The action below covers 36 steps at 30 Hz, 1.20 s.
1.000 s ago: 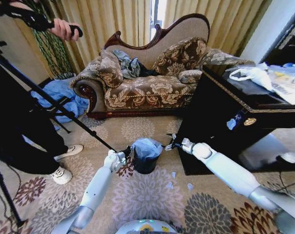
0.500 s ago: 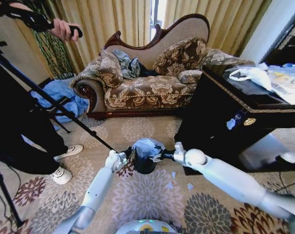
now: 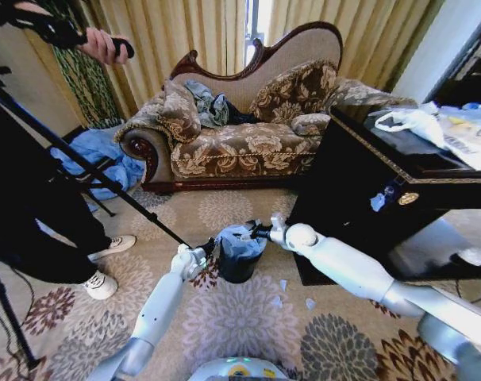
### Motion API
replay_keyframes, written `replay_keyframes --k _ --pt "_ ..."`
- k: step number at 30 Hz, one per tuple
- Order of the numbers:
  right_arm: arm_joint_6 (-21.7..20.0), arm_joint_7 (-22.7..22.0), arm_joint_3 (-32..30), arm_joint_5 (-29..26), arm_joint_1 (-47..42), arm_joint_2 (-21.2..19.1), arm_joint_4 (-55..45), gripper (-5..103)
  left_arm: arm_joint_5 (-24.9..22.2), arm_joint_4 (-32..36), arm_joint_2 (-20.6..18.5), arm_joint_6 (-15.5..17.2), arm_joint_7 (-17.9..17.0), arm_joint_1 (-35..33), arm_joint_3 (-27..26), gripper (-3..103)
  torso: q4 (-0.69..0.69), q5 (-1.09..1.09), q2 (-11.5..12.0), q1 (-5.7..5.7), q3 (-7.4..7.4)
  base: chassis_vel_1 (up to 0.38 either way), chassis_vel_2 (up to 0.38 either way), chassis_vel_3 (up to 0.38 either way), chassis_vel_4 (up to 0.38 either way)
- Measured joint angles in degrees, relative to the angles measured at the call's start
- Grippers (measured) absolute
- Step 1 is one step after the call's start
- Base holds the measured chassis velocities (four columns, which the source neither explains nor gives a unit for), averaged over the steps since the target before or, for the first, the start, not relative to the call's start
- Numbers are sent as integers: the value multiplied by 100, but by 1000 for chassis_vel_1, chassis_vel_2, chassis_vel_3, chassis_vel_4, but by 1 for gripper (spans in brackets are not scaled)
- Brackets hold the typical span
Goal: Place a garbage bag over the trash bin.
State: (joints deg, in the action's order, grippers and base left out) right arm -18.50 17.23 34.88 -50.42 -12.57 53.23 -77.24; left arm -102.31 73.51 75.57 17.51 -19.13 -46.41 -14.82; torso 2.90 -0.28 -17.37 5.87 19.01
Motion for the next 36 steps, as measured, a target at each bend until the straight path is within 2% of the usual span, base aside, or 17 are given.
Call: replay_keyframes --k 4,5,6,8,10,12,14,15,16,17,20,21,22,24,25,29,36 --pt "-149 18 49 -165 -20 44 109 96 -9 0 -10 0 3 0 1 0 0 -1 0 0 0 0 0 0 0" --pt "-187 24 73 -177 -34 54 119 92 -15 0 -26 0 6 2 1 0 0 -1 0 0 0 0 0 0 0" --pt "-187 24 73 -177 -34 54 119 92 -15 0 -26 0 6 2 1 0 0 -1 0 0 0 0 0 0 0" --pt "-252 61 123 -191 -68 101 158 80 -38 -6 -60 1 16 7 2 0 0 0 0 -1 0 0 0 0 0" --pt "-275 67 137 -179 -82 140 203 80 -45 -10 -68 2 18 7 2 0 0 -1 0 -1 0 0 0 0 0" --pt "-282 73 134 -27 -112 282 396 70 -60 -2 -81 6 20 5 1 0 -1 -1 0 -1 0 0 0 0 0" --pt "-282 78 120 53 -120 352 509 70 -64 13 -90 7 20 1 1 0 -1 0 0 -1 0 0 0 0 0" --pt "-282 76 110 94 -122 400 590 58 -66 32 -97 8 20 -6 2 0 -1 0 0 -1 0 0 0 0 0" --pt "-282 73 101 129 -122 437 664 53 -68 46 -100 9 20 -10 3 0 -1 -1 0 -1 0 0 0 0 0" --pt "-282 73 101 129 -122 437 664 53 -68 46 -100 9 20 -10 3 0 -1 -1 0 -1 0 0 0 0 0" --pt "-291 70 86 194 -130 470 786 36 -71 62 -110 10 20 -10 2 0 -1 -1 0 -1 0 0 0 0 0" --pt "-291 70 86 194 -130 470 786 36 -71 62 -110 10 20 -10 2 0 -1 -1 0 -1 0 0 0 0 0" --pt "-296 70 86 188 -139 450 775 36 -72 62 -115 11 20 -9 2 0 -1 0 0 -1 0 0 0 0 0" --pt "-325 54 76 141 -175 352 648 26 -73 62 -131 11 20 -3 -1 0 -1 0 0 -1 0 0 0 0 0" --pt "-325 54 76 141 -175 352 648 26 -73 62 -131 11 20 -3 -1 0 -1 0 0 -1 0 0 0 0 0" --pt "-358 33 23 9 -372 38 230 5 -76 69 -160 12 20 2 2 0 -1 0 0 -1 0 0 0 0 0" --pt "-246 -89 -250 -184 -934 -242 -304 0 -83 81 -190 16 19 34 29 0 0 0 0 -1 0 0 0 0 0"
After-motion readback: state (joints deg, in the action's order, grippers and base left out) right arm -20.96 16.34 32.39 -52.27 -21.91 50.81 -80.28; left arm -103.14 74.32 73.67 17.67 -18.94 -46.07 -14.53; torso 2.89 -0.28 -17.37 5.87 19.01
